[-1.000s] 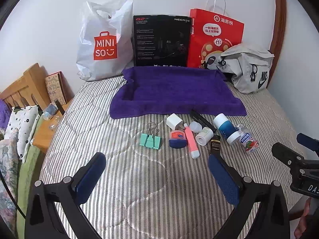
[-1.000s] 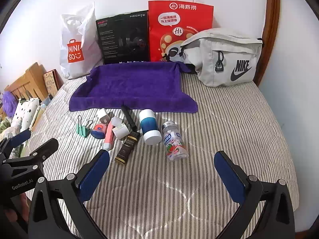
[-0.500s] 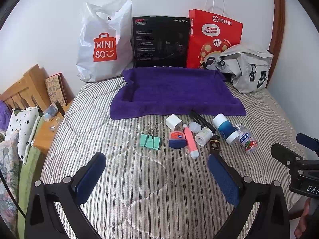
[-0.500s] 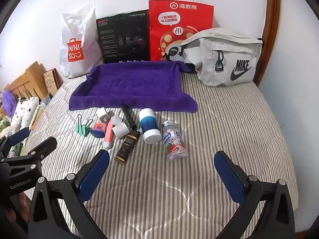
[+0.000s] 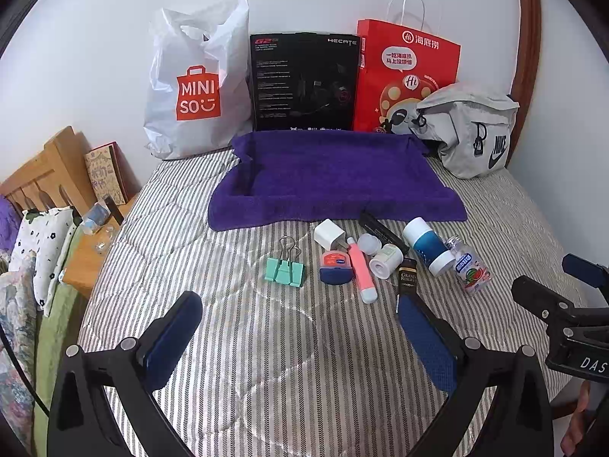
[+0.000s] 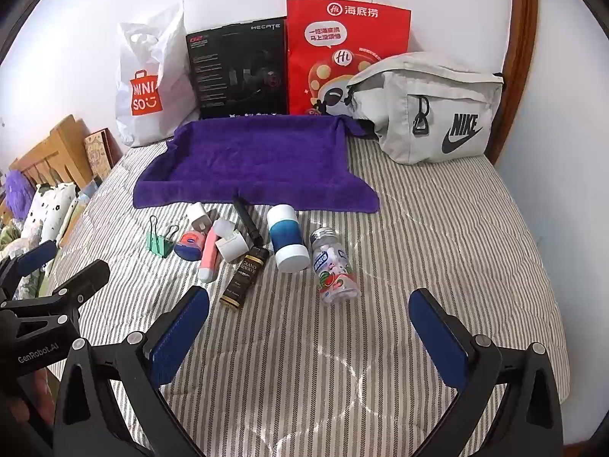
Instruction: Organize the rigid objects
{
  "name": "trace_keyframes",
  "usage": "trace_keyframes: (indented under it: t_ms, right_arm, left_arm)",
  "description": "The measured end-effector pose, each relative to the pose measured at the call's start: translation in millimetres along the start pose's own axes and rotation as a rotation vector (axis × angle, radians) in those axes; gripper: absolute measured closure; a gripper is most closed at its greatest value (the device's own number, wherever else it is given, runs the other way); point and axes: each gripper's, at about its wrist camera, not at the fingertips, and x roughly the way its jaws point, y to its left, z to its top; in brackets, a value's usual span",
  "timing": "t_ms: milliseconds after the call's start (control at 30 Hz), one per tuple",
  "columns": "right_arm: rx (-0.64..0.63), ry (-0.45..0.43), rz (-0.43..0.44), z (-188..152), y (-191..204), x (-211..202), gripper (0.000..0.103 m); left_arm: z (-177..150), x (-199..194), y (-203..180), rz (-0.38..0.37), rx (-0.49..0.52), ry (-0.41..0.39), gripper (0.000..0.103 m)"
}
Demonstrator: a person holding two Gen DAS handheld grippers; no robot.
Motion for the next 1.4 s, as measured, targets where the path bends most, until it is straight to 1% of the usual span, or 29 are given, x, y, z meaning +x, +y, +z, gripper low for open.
trace_keyframes:
  t_ms: [567, 1233, 1400]
  right_arm:
    - [-0.005, -0.001, 0.000, 0, 0, -1, 0.000]
    - [-0.002, -0.001, -0.007, 1, -1, -2, 0.000]
    - [0.003, -0.002, 0.000, 2, -5, 1, 0.000]
  left_arm:
    - [1, 2, 4, 0.008, -0.001, 0.007, 0.000]
    - [0, 3, 6, -0.001, -0.003, 0.015, 0.000]
    - [1, 14, 11, -0.026, -0.018, 0.034, 0.000]
